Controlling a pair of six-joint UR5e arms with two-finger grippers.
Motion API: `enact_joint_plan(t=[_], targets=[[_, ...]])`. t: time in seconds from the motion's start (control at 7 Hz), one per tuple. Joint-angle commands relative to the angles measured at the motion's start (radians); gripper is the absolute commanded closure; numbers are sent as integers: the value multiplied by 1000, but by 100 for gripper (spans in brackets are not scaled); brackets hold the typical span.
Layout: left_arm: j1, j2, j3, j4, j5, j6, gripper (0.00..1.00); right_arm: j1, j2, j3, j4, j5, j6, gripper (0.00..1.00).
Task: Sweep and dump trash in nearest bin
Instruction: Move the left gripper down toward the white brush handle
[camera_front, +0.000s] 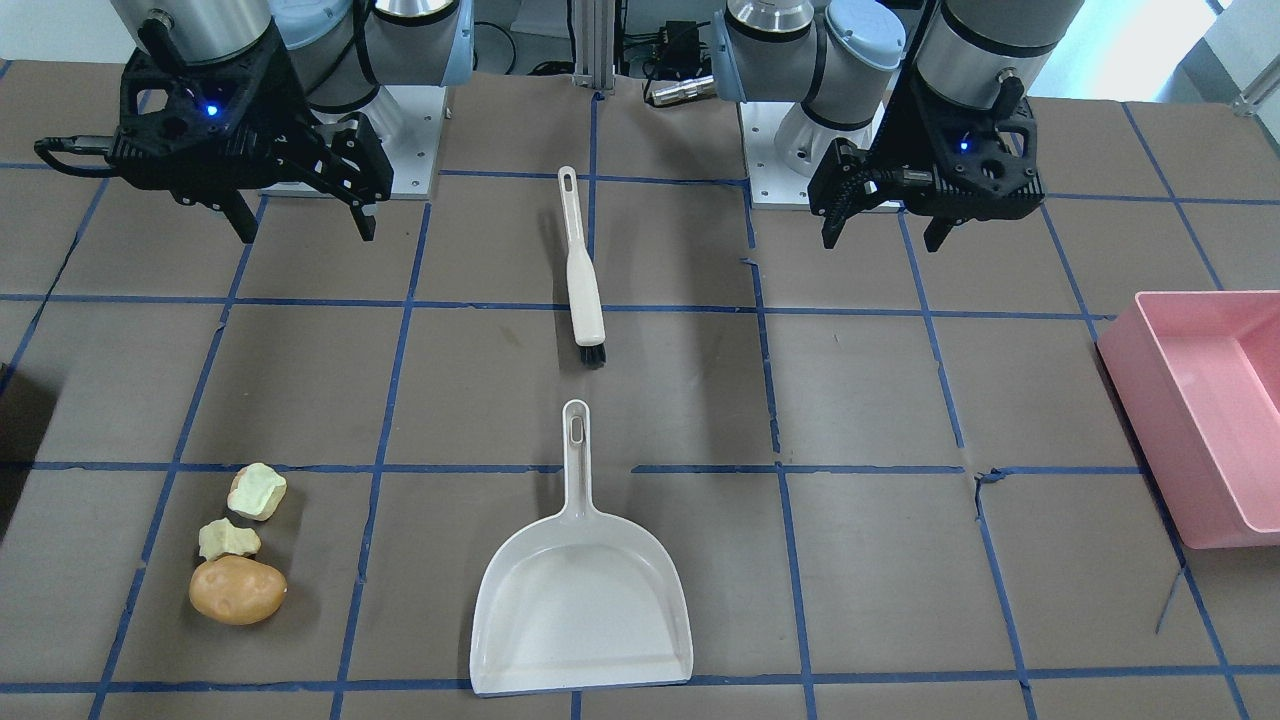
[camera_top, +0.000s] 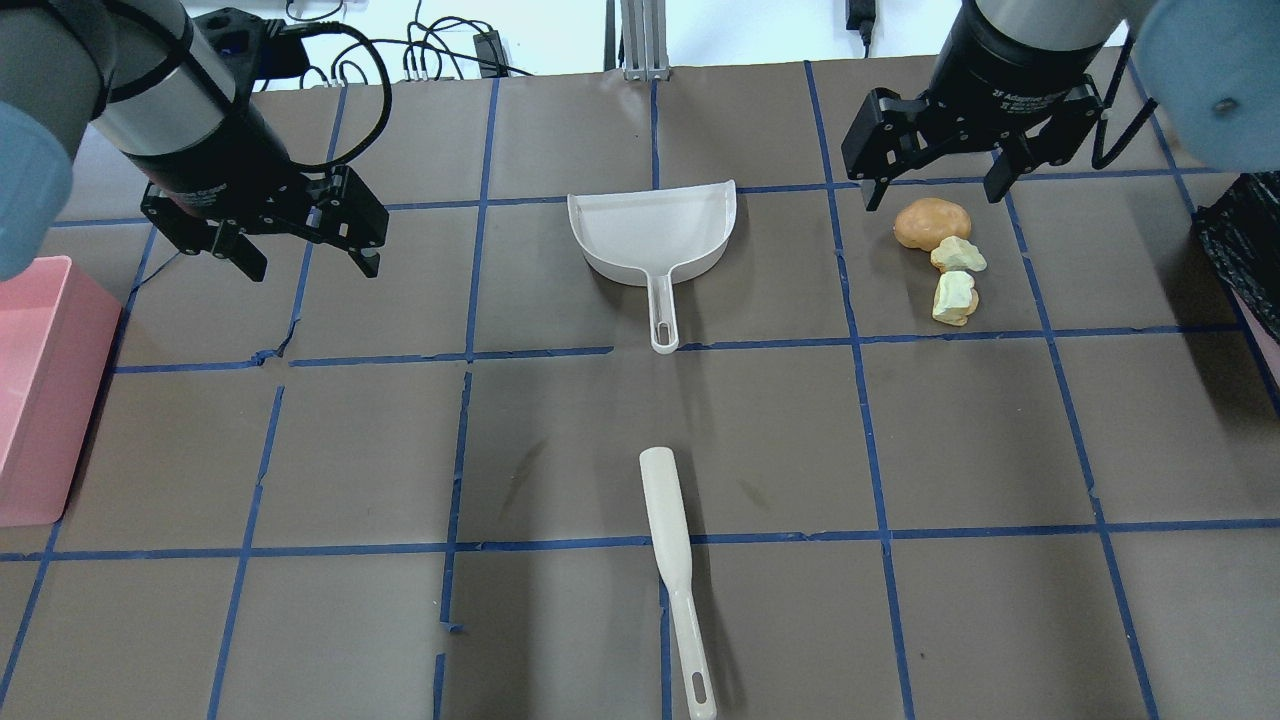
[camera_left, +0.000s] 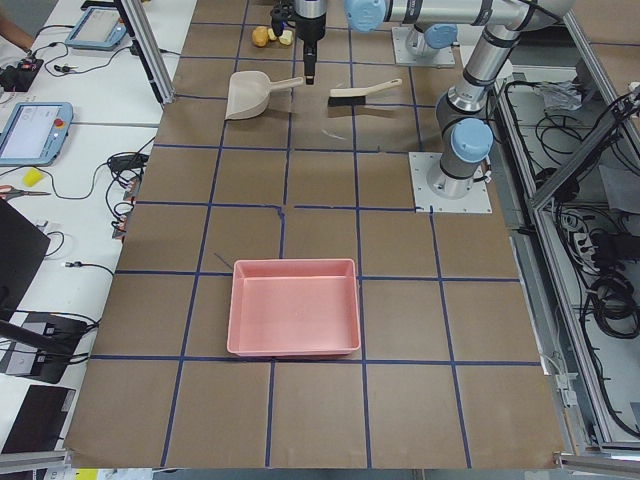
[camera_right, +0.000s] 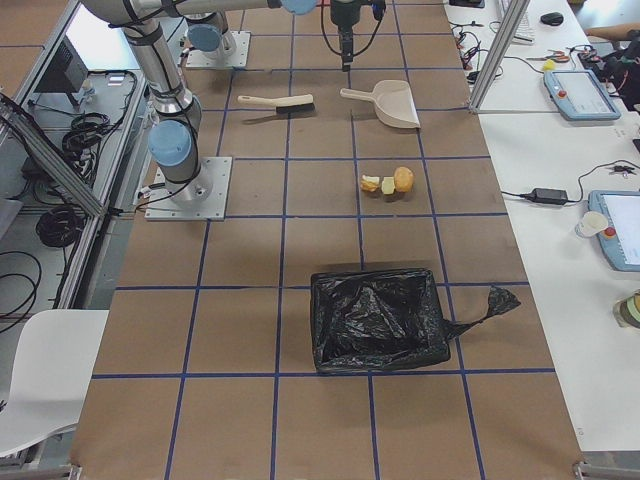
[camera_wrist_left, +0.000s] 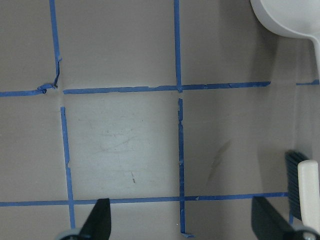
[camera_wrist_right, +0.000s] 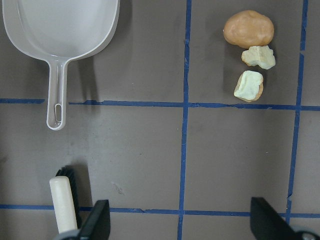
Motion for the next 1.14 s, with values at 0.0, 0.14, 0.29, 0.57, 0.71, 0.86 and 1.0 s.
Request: enact_joint_plan(t=[0.0,0.14,0.29,0.57,0.71,0.86,1.0], targets=[[-12,4,-5,0,4,0,0,2,0,0,-4,6,0,0],[-14,13,-5,1,1,4,0,2,0,-2,-2,8,0,0],[-15,9,-5,-5,-9,-11,0,2,0,-2,-1,8,0,0],[-28,7,-2,-9,-127,-60,0,-2,0,-2,-2,6,0,0],[-37,2,-6,-14,-114,-59,0,-5,0,-2,-9,6,0,0],[-58,15,-46,-14,-109,-119,0,-2,1,-2,-9,11,0,0],[-99,18,-111,0,-117,-194,0,-8,0,-2,-4,9,0,0]])
